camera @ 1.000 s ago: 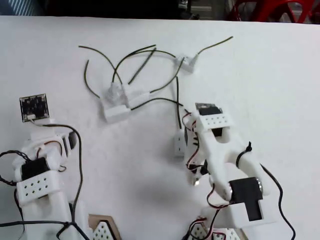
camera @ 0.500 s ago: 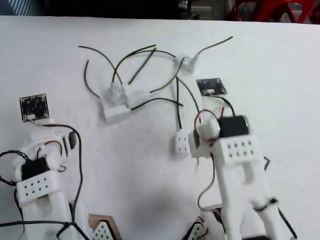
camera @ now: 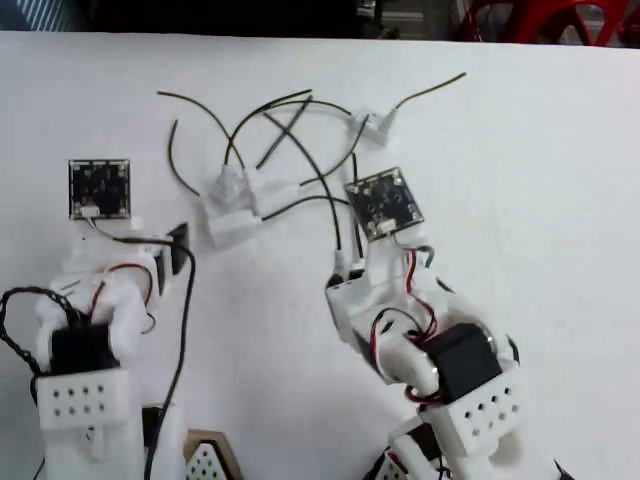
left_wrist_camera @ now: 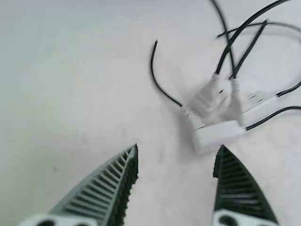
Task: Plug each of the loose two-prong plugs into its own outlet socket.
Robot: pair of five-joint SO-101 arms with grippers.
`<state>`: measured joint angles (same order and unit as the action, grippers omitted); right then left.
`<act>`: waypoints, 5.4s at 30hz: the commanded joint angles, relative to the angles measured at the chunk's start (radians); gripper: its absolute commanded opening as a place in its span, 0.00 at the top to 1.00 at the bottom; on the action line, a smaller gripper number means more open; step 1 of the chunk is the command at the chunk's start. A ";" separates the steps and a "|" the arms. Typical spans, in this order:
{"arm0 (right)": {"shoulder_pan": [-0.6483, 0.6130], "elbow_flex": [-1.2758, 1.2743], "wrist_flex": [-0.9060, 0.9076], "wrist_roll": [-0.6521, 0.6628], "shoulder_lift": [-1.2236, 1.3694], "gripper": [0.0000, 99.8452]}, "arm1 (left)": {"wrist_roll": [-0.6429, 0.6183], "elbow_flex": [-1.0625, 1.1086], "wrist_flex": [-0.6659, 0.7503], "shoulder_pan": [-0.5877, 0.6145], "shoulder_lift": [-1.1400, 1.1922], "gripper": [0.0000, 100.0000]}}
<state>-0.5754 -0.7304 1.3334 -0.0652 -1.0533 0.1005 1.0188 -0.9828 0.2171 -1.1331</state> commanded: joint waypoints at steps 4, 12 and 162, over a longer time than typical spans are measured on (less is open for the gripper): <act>-0.134 -0.091 -0.120 -0.009 -0.176 0.98 | -0.043 0.011 -0.025 -0.216 -0.318 0.73; -0.254 -0.229 -0.213 -0.009 -0.286 0.98 | -0.106 0.048 -0.029 -0.381 -0.453 0.73; 0.360 0.040 0.019 0.222 0.110 0.98 | 0.219 -0.100 -0.020 -0.128 0.242 0.73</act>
<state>-0.2071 -0.8286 1.3103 0.1450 -1.0917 0.3353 0.7135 -1.1224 -0.0161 -0.6467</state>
